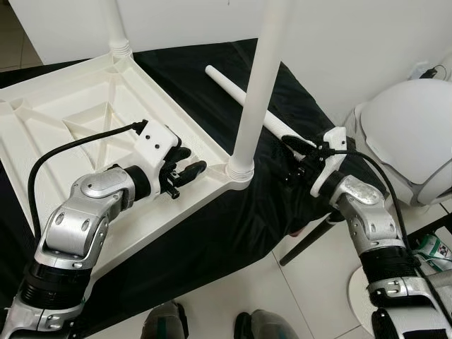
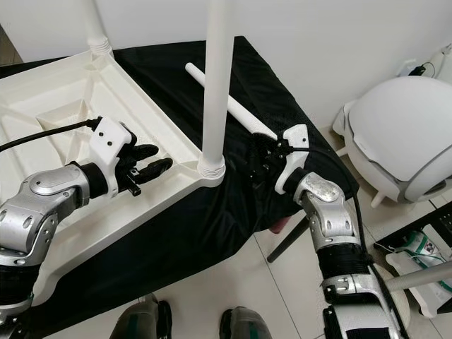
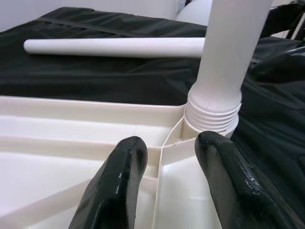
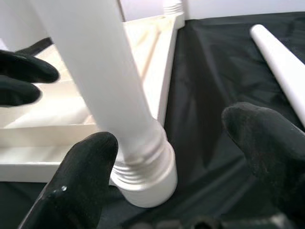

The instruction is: Building children table

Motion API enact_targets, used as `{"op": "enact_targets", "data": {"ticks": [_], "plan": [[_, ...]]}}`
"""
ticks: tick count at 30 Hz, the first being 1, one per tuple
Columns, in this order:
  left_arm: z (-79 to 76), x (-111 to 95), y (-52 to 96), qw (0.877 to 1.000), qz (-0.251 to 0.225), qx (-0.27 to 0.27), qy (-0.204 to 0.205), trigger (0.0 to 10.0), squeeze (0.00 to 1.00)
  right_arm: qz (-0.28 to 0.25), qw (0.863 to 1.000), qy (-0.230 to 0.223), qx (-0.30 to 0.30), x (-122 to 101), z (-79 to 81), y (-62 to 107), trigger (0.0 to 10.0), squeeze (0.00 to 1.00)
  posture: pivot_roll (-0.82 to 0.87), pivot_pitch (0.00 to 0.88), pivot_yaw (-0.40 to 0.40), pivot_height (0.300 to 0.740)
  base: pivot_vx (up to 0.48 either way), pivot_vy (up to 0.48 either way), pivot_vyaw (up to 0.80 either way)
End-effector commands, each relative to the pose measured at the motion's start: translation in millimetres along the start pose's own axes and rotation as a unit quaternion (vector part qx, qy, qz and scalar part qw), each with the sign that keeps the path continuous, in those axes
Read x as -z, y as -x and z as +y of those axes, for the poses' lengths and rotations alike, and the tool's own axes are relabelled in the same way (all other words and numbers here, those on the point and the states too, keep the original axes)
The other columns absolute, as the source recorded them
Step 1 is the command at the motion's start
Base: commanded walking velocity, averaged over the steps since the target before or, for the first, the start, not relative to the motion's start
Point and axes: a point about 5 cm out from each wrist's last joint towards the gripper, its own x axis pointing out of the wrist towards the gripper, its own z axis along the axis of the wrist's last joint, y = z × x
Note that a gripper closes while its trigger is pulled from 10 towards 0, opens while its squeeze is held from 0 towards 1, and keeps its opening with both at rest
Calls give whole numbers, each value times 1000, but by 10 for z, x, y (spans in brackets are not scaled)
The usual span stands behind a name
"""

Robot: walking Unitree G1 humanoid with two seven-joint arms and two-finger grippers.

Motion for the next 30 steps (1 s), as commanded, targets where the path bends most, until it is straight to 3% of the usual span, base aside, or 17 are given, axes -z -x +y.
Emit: {"op": "enact_targets", "data": {"ticks": [1, 6, 10, 11, 15, 16, 30], "plan": [[91, -18, 16, 997, -2, -78, 6, 10000, 0, 2, 1000, 1, -26, -39, -11, -11, 10000, 0, 18, 19, -60, 740, 0, 0, 0], [117, -50, 15, 992, -28, -119, 28, 10000, 0, 0, 999, 6, -46, -90, -41, -54, 10000, 0, 29, 9, -64, 740, 0, 0, 0], [-28, -32, -37, 987, -52, -146, 40, 10000, 0, -8, 999, 14, -51, -136, -75, -169, 10000, 0, 35, 10, -69, 740, 0, 0, 0], [-166, -14, -63, 990, -57, -124, 39, 10000, 0, -14, 999, 7, -46, -137, -80, -231, 10000, 0, 45, 21, -79, 740, 0, 0, 0], [-217, -7, -68, 991, -58, -112, 39, 10000, 0, -17, 999, 3, -44, -135, -80, -252, 10000, 0, 45, 21, -79, 740, 0, 0, 0], [-303, 6, -66, 994, -58, -94, 23, 10000, 0, -19, 999, -4, -39, -111, -73, -314, 10000, 0, 53, 28, -83, 740, 0, 0, 0], [-381, -57, -18, 993, -83, -77, 20, 10000, 0, -31, 998, -45, -32, -20, 13, -605, 10000, 0, 64, 28, -88, 740, 0, 0, 0]]}}
